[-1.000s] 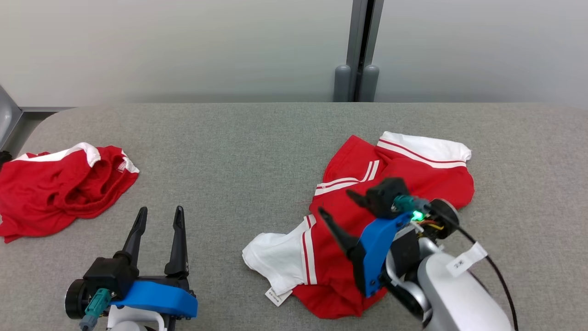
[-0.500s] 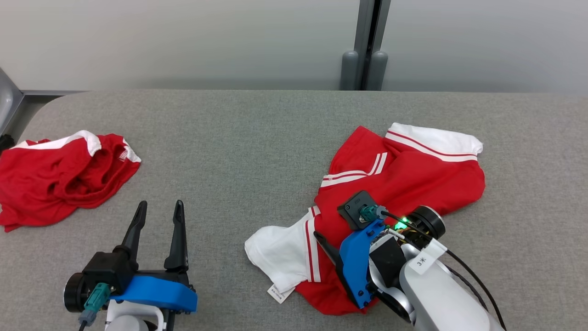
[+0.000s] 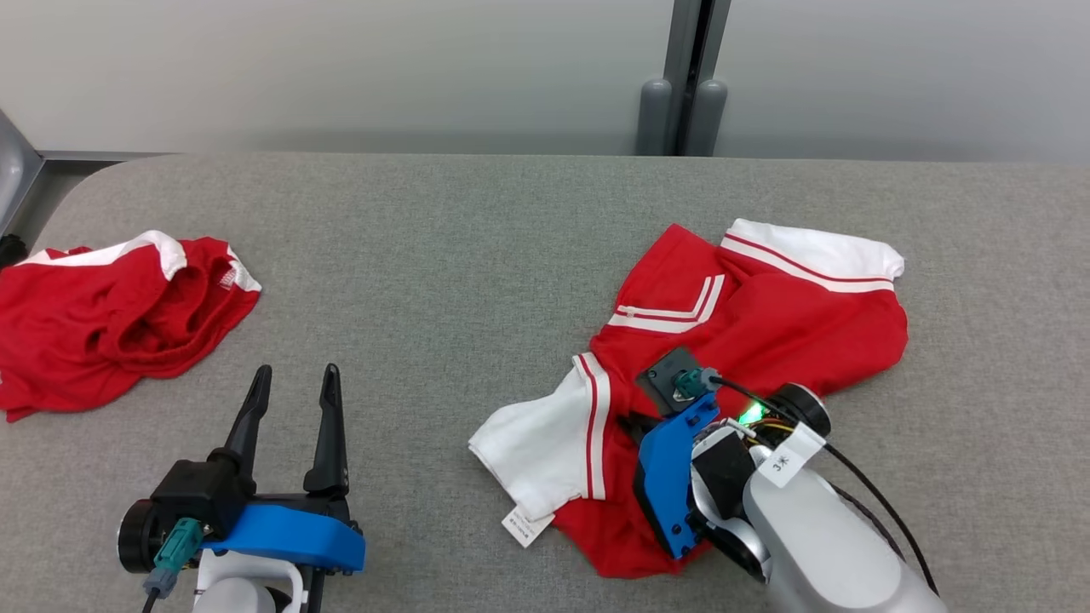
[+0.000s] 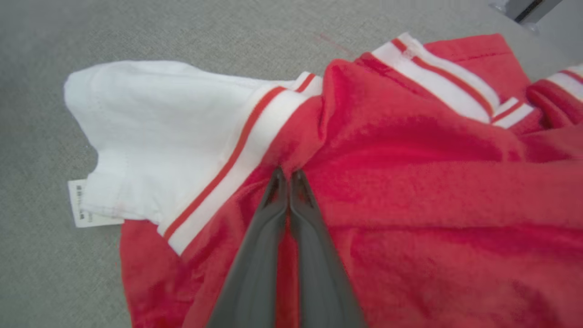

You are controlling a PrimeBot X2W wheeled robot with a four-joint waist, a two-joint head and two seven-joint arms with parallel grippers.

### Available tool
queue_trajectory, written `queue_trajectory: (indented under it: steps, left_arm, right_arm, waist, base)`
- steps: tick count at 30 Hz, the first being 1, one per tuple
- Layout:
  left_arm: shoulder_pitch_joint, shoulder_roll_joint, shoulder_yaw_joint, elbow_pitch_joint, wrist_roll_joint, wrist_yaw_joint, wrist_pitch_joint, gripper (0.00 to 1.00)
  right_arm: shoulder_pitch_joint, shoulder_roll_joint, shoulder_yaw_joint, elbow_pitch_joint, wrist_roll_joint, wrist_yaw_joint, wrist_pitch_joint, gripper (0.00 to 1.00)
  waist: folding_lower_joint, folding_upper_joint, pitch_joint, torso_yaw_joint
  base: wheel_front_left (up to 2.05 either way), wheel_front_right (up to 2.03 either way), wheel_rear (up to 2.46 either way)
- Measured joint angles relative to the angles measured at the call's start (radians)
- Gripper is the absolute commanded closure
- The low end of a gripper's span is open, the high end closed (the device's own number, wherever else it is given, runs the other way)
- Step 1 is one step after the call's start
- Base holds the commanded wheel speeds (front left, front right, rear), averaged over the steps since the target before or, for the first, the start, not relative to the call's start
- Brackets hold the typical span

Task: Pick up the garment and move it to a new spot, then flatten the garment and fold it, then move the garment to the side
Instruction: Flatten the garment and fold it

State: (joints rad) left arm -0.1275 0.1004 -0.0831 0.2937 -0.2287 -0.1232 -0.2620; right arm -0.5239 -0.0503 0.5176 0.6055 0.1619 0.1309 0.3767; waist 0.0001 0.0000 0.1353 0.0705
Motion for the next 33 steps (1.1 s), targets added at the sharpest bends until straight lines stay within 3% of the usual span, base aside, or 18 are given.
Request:
queue_trajectory:
  steps: [7, 17, 24, 25, 26, 27, 33]
  left_arm:
    - [0.004, 0.001, 0.006, -0.003, 0.000, 0.000, 0.000, 0.00]
    - [0.022, 0.006, 0.012, -0.013, 0.000, 0.001, 0.000, 0.00]
    - [0.021, 0.006, 0.005, -0.012, 0.000, 0.001, 0.000, 0.00]
    - [0.021, 0.007, 0.005, -0.012, 0.000, 0.001, 0.000, 0.00]
    - [0.021, 0.008, 0.004, -0.013, 0.000, 0.001, 0.000, 0.00]
    - [0.021, 0.009, 0.005, -0.013, 0.000, 0.001, 0.000, 0.00]
    - [0.023, 0.009, 0.002, -0.010, 0.000, 0.001, 0.000, 0.00]
  right_arm:
    - [0.029, 0.001, -0.141, -0.063, 0.006, 0.000, -0.097, 1.00]
    - [0.253, 0.000, -0.536, -0.332, 0.017, 0.000, -0.151, 1.00]
    - [0.398, 0.000, -0.715, -0.358, 0.074, 0.000, -0.156, 1.00]
    - [0.412, 0.000, -0.726, -0.356, 0.078, 0.000, -0.150, 0.76]
    - [0.424, 0.000, -0.737, -0.350, 0.079, 0.000, -0.144, 0.05]
    - [0.436, 0.001, -0.746, -0.346, 0.080, 0.000, -0.136, 0.00]
    - [0.456, 0.001, -0.818, -0.396, 0.030, 0.000, -0.114, 0.00]
  waist:
    - [0.0000, 0.0000, -0.017, -0.028]
    - [0.0000, 0.0000, -0.032, -0.080]
    - [0.0000, 0.0000, -0.032, -0.098]
    - [0.0000, 0.0000, -0.032, -0.100]
    - [0.0000, 0.0000, -0.032, -0.101]
    - [0.0000, 0.0000, -0.032, -0.102]
    - [0.0000, 0.0000, -0.040, -0.105]
  base:
    - [0.00, 0.00, 0.00]
    - [0.00, 0.00, 0.00]
    - [0.00, 0.00, 0.00]
    - [0.00, 0.00, 0.00]
    - [0.00, 0.00, 0.00]
    - [0.00, 0.00, 0.00]
    - [0.00, 0.00, 0.00]
